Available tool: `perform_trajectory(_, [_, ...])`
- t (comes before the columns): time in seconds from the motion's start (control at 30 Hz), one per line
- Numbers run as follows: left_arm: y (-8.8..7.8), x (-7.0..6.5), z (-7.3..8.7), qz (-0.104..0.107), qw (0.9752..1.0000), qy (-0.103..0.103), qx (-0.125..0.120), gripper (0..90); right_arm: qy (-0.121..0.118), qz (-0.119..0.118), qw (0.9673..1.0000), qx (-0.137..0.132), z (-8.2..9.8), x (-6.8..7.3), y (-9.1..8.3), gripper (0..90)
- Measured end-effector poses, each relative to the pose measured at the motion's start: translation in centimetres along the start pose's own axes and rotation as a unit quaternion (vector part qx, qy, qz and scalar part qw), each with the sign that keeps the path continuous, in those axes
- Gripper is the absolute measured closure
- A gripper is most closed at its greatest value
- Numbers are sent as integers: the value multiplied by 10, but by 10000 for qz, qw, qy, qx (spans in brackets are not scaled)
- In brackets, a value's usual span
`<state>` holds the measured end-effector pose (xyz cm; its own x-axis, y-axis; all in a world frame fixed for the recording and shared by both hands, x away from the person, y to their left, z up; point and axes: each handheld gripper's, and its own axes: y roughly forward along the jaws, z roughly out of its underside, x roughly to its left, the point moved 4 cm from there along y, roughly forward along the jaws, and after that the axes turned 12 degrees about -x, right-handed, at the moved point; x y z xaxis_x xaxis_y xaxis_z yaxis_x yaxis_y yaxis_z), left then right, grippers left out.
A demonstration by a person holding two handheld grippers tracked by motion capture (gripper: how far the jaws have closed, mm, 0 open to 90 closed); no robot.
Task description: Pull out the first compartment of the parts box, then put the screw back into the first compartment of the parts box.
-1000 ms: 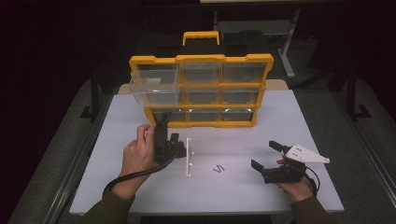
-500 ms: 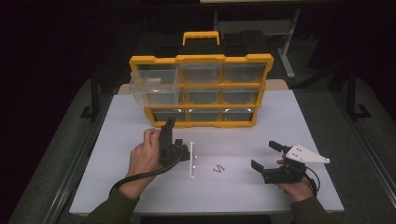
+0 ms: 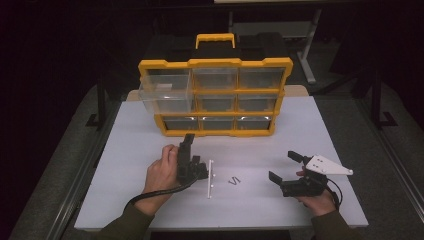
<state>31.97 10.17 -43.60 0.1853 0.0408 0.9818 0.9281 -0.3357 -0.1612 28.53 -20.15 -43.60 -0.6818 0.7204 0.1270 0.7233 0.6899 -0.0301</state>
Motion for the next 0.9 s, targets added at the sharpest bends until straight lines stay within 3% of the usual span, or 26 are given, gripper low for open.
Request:
perform_trajectory(0.1, [0, -2, -2, -27, 9999, -83, -56, 0, -3, -7, 10000, -2, 0, 0, 0, 0])
perform_trajectory(0.13, [0, -3, -4, -42, 9996, -266, -86, 0, 3, -5, 10000, -3, 0, 0, 0, 0])
perform_trajectory(0.17, [0, -3, -4, -42, 9996, -266, -86, 0, 3, -5, 10000, -3, 0, 0, 0, 0])
perform_trajectory(0.23, [0, -4, -6, 9, 9980, -614, -116, 0, 18, 7, 10000, -5, 0, 1, 0, 0])
perform_trajectory(0.4, [-3, -3, -5, 41, 9974, -715, 49, 0, -17, -14, 10000, -11, 0, 0, 0, 0])
perform_trajectory(0.47, [-4, -2, -4, 55, 9957, -921, 88, 0, -17, -11, 10000, -10, 0, 0, 1, 0])
perform_trajectory(0.5, [-4, -2, -4, 55, 9957, -921, 88, 0, -17, -11, 10000, -10, 0, 0, 1, 0])
perform_trajectory(0.57, [-1, -2, -4, -60, 9899, -1411, -92, 0, -18, -15, 10000, -7, 0, 0, 1, 0])
perform_trajectory(0.6, [-1, -2, -4, -60, 9899, -1411, -92, 0, -21, -15, 10000, -7, 0, 0, 1, 0])
perform_trajectory(0.67, [-1, 0, -3, -48, 9859, -1673, -86, 0, -13, -18, 10000, -9, 0, 0, 1, 0])
perform_trajectory(0.7, [-1, 0, -3, -48, 9859, -1673, -86, 0, -12, -19, 10000, -6, 0, 0, 1, 0])
perform_trajectory(0.73, [-2, 2, -2, -20, 9829, -1843, -60, 0, -10, -20, 10000, -3, 0, 0, 1, 0])
perform_trajectory(0.9, [0, 5, 2, -4, 9752, -2213, -30, 0, -13, -20, 10000, -7, 0, 0, 1, 0])
